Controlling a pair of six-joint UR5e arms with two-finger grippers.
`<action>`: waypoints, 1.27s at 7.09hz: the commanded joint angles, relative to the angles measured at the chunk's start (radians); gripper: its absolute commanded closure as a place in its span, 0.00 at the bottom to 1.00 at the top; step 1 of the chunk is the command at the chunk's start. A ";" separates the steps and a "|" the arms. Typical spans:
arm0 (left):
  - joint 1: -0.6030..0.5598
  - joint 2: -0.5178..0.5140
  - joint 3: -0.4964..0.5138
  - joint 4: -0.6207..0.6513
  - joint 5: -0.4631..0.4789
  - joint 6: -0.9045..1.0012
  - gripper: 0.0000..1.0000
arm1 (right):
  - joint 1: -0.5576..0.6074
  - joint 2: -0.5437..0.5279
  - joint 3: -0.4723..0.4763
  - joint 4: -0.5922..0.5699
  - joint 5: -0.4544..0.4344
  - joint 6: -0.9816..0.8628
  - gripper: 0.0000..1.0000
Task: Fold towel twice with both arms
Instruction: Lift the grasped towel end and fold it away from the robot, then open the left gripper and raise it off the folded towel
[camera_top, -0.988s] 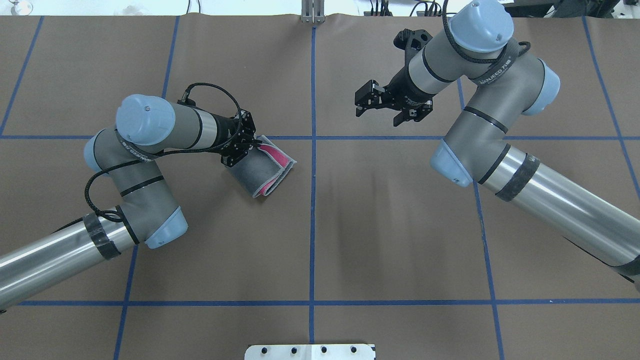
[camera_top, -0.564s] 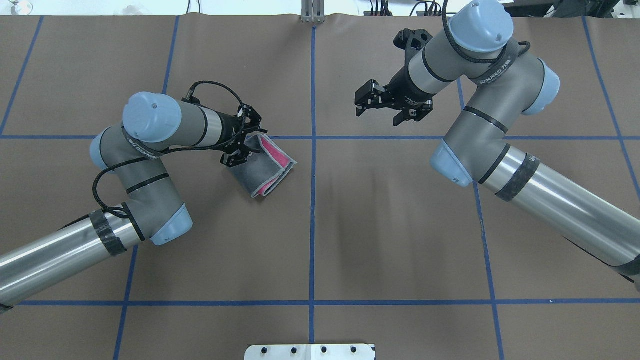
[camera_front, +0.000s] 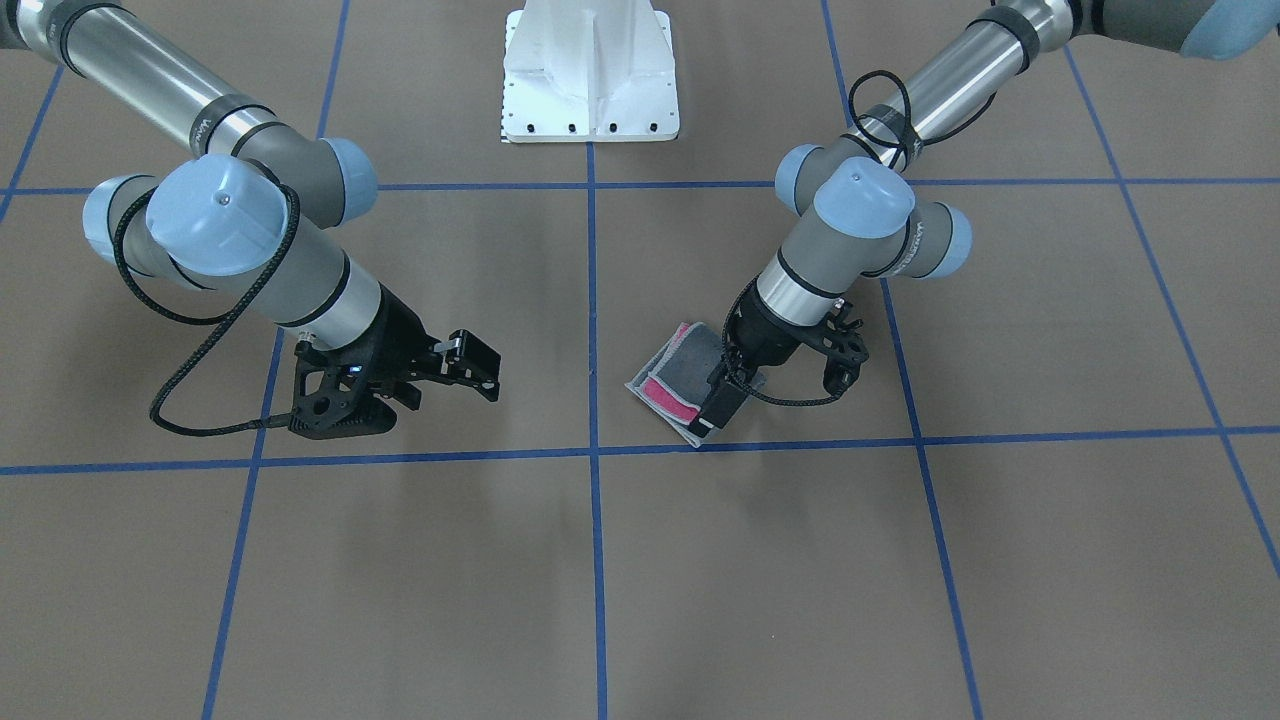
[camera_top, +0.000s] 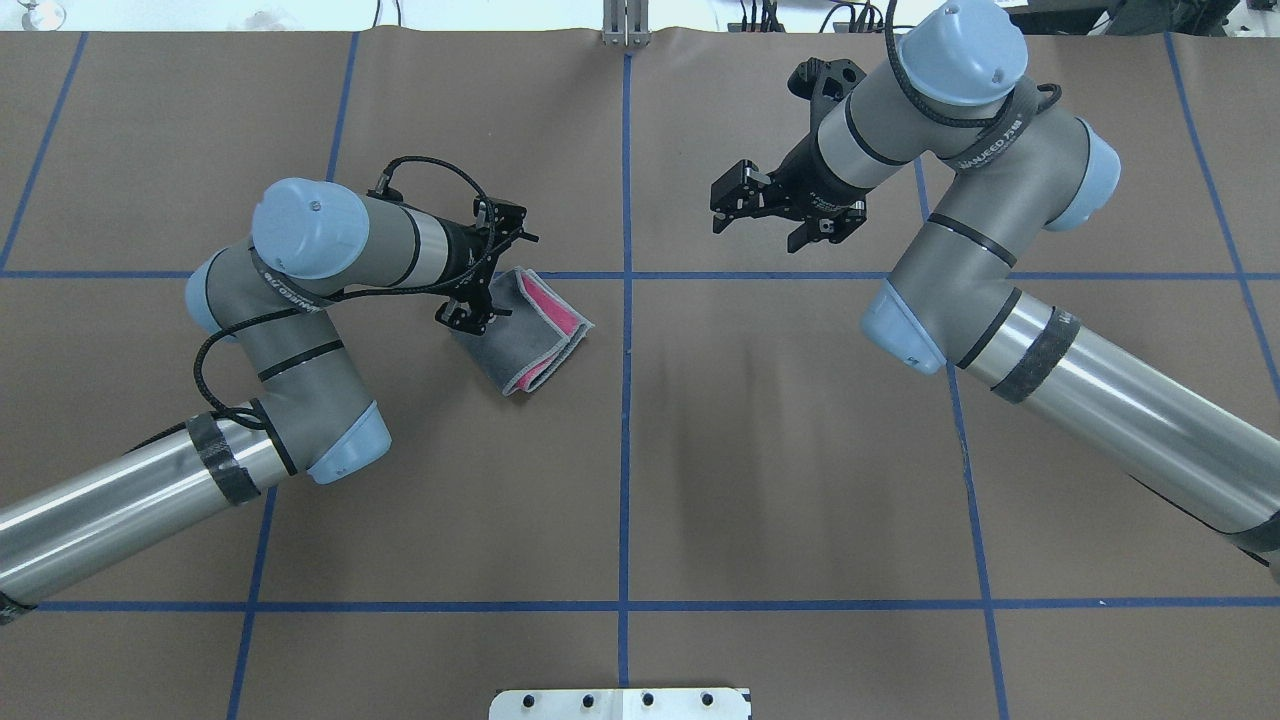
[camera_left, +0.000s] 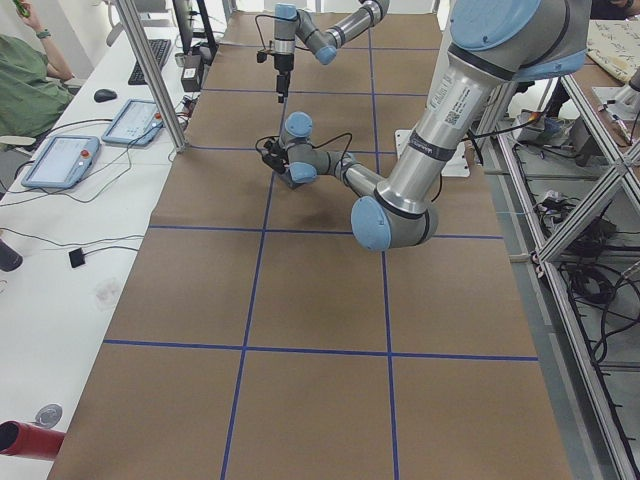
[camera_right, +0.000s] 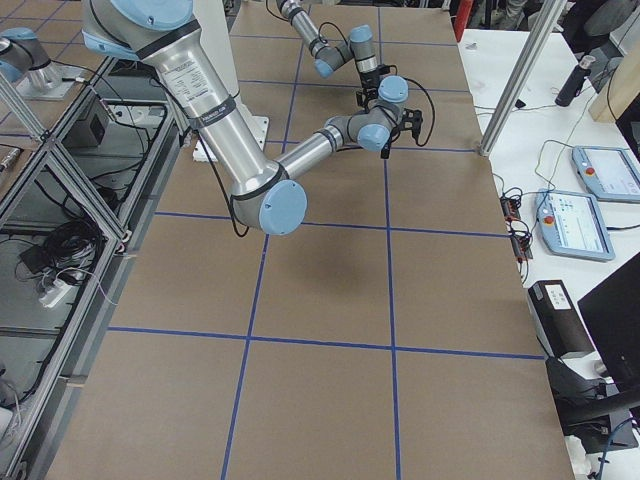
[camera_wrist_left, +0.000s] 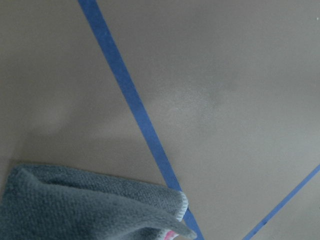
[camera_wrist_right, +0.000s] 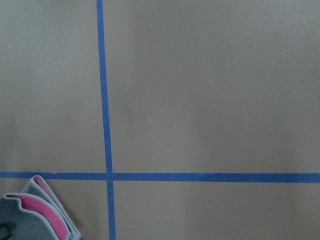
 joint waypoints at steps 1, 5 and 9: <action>-0.008 -0.050 0.078 -0.035 0.003 0.001 0.00 | 0.000 0.000 -0.007 0.002 0.000 0.000 0.00; -0.068 -0.058 0.155 -0.061 -0.006 0.063 0.00 | 0.000 0.002 -0.018 0.005 0.000 -0.002 0.00; -0.161 -0.097 0.153 -0.054 -0.134 0.084 0.00 | -0.001 0.031 -0.017 0.000 0.005 0.000 0.00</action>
